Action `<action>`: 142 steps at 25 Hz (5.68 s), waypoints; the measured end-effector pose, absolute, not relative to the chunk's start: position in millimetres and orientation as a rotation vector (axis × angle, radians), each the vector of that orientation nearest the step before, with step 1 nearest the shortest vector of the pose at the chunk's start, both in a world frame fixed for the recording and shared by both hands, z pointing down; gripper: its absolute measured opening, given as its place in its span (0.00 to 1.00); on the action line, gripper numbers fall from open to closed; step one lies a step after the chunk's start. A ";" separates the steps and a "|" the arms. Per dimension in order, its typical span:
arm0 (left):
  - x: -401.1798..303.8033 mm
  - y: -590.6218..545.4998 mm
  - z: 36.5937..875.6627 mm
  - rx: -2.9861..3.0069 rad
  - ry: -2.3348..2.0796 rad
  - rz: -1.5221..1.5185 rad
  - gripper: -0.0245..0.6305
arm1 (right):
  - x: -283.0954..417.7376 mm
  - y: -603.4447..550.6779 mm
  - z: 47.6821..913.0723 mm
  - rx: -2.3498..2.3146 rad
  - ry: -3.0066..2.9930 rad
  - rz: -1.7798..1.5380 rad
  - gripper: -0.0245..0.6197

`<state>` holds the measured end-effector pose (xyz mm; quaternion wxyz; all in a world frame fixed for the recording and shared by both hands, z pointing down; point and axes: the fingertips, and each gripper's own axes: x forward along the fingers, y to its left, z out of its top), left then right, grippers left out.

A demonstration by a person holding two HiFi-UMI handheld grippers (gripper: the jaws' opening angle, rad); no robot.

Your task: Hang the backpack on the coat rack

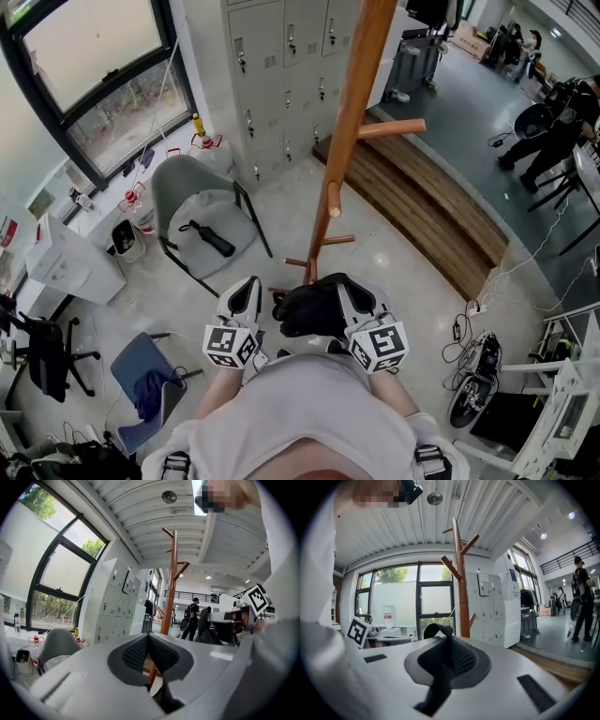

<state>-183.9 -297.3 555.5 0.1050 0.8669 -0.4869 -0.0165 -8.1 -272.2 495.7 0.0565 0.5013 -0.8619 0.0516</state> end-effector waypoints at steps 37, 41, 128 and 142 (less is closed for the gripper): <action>-191.0 -293.0 551.0 2.584 -1.416 -0.074 0.05 | -24.9 -319.4 285.1 1.545 -2.696 -0.322 0.07; -192.5 -294.2 552.3 2.575 -1.418 -0.072 0.05 | -25.0 -332.3 291.6 1.548 -2.676 -0.293 0.07; -173.8 -271.1 537.1 2.610 -1.397 -0.058 0.05 | 26.1 -259.4 461.9 1.779 -2.598 0.127 0.05; -174.8 -265.8 534.4 2.618 -1.402 -0.049 0.05 | 20.5 -256.6 490.7 1.680 -2.587 0.210 0.05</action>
